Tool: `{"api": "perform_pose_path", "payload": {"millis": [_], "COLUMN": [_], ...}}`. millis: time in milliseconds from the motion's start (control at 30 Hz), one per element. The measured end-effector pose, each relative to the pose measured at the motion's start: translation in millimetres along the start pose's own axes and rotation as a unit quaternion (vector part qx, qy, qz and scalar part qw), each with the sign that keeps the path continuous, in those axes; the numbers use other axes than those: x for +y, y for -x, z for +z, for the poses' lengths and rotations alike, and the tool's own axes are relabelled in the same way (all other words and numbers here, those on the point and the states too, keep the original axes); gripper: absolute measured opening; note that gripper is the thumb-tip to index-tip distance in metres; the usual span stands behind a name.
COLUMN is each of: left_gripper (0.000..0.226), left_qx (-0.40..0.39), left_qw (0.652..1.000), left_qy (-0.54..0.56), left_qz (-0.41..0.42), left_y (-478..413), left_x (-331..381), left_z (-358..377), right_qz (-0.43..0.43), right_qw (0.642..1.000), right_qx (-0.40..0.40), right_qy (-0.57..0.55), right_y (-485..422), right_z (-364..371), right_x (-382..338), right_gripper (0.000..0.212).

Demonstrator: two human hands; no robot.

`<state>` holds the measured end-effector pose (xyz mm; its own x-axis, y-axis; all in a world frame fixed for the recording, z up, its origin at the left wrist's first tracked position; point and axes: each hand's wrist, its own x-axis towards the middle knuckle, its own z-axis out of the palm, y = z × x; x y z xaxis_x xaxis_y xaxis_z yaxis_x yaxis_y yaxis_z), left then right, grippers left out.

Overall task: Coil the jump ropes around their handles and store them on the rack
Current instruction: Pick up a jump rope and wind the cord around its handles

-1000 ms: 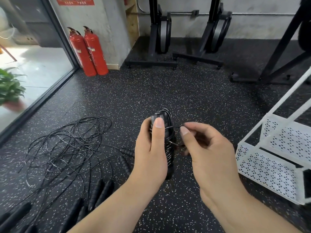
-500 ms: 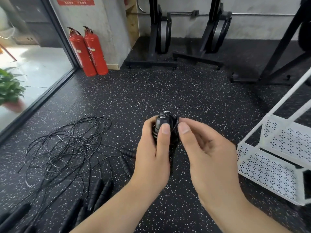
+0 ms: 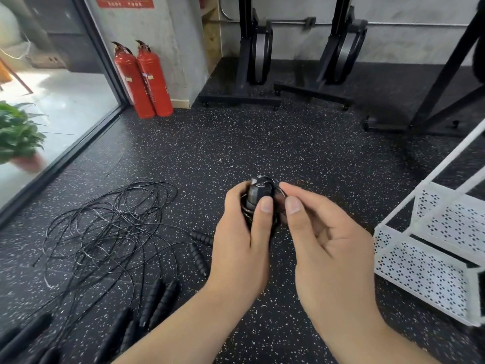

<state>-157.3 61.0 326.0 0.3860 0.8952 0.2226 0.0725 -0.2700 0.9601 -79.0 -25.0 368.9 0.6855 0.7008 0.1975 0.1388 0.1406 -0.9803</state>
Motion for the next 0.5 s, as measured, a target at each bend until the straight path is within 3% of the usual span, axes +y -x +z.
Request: {"api": "perform_pose_path", "payload": {"millis": [367, 500], "left_gripper": [0.05, 0.057], "left_qx": [-0.017, -0.016], "left_qw": [0.999, 0.998], "left_qy": [-0.049, -0.061], "left_qz": [0.006, 0.006], "left_y": [1.3, -1.5], "left_x": [-8.3, -11.3], "left_z": [-0.9, -0.9], "right_qz": [0.117, 0.178], "right_qw": [0.992, 0.981], "right_qx": [0.025, 0.004], "right_qy": [-0.04, -0.077], "right_y": [-17.5, -23.7], "right_z": [-6.6, -11.9], "right_x": [10.5, 15.6], "right_gripper": [0.013, 0.02]}}
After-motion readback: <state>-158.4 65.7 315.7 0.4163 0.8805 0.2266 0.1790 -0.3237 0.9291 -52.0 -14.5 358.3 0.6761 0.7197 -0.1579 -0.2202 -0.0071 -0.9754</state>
